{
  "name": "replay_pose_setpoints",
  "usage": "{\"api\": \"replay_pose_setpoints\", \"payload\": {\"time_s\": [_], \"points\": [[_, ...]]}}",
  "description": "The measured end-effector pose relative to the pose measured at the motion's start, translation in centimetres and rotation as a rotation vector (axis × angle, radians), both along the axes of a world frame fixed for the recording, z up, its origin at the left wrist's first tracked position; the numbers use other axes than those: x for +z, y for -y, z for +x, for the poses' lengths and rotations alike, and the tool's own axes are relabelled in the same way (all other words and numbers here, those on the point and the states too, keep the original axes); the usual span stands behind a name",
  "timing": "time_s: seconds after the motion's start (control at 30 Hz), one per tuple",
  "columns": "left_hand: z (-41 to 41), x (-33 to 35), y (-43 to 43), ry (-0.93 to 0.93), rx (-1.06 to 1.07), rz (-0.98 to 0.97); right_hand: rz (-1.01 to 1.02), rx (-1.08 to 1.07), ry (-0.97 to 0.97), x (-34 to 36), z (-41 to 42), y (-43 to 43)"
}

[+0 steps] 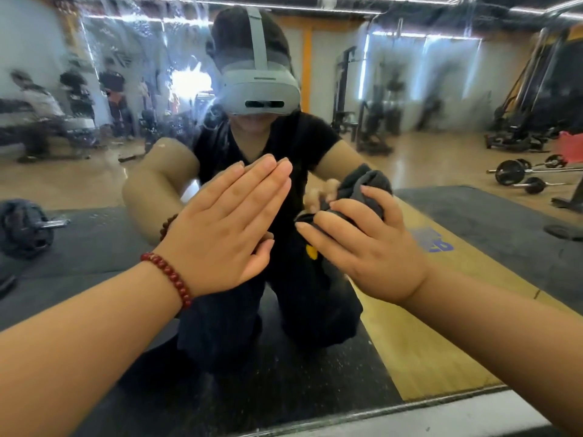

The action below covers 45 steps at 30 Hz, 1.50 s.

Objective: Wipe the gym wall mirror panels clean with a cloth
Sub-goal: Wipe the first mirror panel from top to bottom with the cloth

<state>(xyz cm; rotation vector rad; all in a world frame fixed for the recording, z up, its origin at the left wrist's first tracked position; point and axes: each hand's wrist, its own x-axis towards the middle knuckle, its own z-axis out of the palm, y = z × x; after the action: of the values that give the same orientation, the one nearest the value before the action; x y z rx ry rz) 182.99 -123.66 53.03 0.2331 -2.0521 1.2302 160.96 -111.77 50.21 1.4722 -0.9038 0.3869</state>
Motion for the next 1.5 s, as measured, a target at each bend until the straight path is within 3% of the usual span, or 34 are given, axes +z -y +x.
{"api": "replay_pose_setpoints", "payload": {"time_s": [0.5, 0.67, 0.77, 0.87, 0.97, 1.07, 1.17, 1.3, 1.37, 1.5], "points": [[0.0, 0.2, -0.7, 0.004, 0.012, 0.045, 0.097, -0.131, -0.061, -0.3, -3.2, -2.4], [-1.8, 4.1, -1.3, -0.061, -0.014, -0.009, -0.150, -0.119, 0.078, 7.8, -3.6, -0.1], [-3.3, 6.4, -1.4, -0.105, 0.020, -0.014, -0.063, -0.079, 0.114, 6.5, -3.9, -0.1], [-3.8, 6.3, -1.3, -0.094, 0.057, -0.018, 0.039, -0.108, -0.004, 3.9, -4.8, -1.1], [-3.8, 6.3, -1.6, -0.090, 0.051, -0.017, 0.065, -0.168, -0.079, 6.9, -5.3, -1.5], [-4.1, 7.9, -1.9, -0.108, 0.025, -0.032, -0.104, -0.140, 0.125, 12.6, -4.4, -0.8], [-4.4, 10.0, -2.1, -0.155, 0.027, -0.038, -0.130, -0.100, 0.251, 13.5, -3.2, -0.3], [-4.2, 11.0, -2.1, -0.154, 0.047, -0.034, 0.070, -0.171, -0.033, 7.8, -4.3, -1.4], [-4.2, 10.8, -2.0, -0.142, 0.056, -0.028, 0.109, -0.200, -0.130, 8.5, -5.0, -1.6], [-4.1, 11.0, -2.1, -0.134, 0.050, -0.010, -0.121, -0.157, 0.152, 17.3, -3.9, -0.4]]}}
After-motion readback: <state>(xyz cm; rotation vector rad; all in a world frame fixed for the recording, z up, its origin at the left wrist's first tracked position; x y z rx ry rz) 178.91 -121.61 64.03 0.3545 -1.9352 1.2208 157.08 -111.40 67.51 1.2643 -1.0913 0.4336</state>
